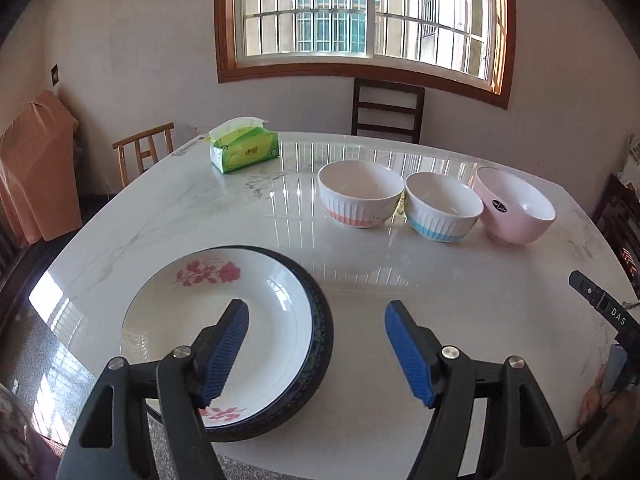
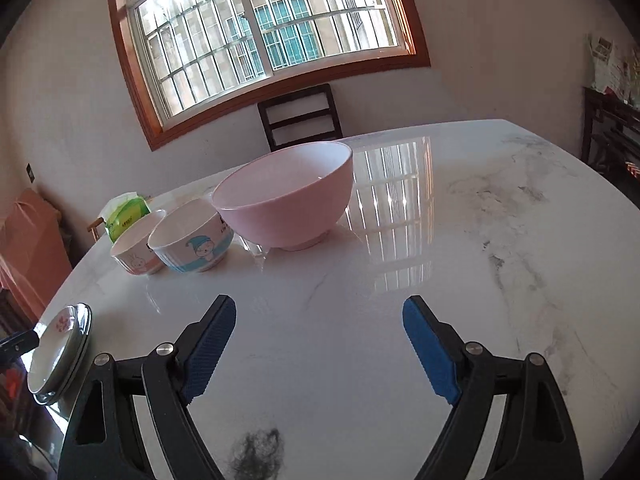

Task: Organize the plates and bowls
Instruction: 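Move the left gripper toward the rim of the large pink bowl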

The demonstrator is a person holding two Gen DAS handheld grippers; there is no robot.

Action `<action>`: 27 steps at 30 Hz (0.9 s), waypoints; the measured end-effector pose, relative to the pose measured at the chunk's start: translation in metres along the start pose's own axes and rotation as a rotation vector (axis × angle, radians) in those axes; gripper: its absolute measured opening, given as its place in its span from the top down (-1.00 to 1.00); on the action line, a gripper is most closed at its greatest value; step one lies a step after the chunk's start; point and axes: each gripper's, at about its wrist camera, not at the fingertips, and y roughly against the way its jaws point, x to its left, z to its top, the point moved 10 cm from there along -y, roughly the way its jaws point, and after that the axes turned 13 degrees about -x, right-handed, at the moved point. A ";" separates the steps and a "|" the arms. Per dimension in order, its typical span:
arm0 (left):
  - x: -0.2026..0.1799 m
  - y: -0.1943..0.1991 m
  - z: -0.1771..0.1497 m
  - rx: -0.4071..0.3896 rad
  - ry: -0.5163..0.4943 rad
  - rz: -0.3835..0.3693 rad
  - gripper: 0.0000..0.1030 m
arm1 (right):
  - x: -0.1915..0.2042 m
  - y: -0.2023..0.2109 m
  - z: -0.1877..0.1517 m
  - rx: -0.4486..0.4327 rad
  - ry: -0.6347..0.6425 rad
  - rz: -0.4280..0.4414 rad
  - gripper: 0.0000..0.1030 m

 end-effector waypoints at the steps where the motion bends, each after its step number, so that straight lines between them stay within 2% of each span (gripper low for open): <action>1: -0.013 0.002 0.005 -0.030 -0.035 -0.009 -0.41 | -0.005 0.000 0.000 0.003 -0.037 0.011 -0.62; 5: -0.064 0.000 0.018 -0.071 -0.131 -0.062 -0.41 | -0.017 0.008 0.002 -0.012 -0.115 0.045 -0.62; 9: -0.105 -0.005 0.030 -0.124 -0.141 -0.107 -0.41 | -0.017 0.014 0.001 -0.017 -0.119 0.076 -0.64; 12: -0.134 -0.015 0.036 -0.115 -0.159 -0.141 -0.41 | -0.019 0.018 0.003 -0.024 -0.124 0.097 -0.70; 16: -0.165 -0.033 0.040 -0.067 -0.189 -0.175 -0.41 | -0.023 0.020 0.003 -0.009 -0.147 0.123 -0.72; 19: -0.181 -0.053 0.036 0.034 -0.185 -0.213 -0.41 | -0.025 0.016 0.002 0.031 -0.147 0.134 -0.71; 22: -0.188 -0.070 0.046 0.068 -0.131 -0.244 -0.41 | -0.030 0.012 0.010 0.046 -0.095 0.113 -0.66; 27: -0.189 -0.103 0.064 0.161 0.023 -0.315 -0.41 | -0.038 0.000 0.054 0.072 -0.115 0.157 -0.66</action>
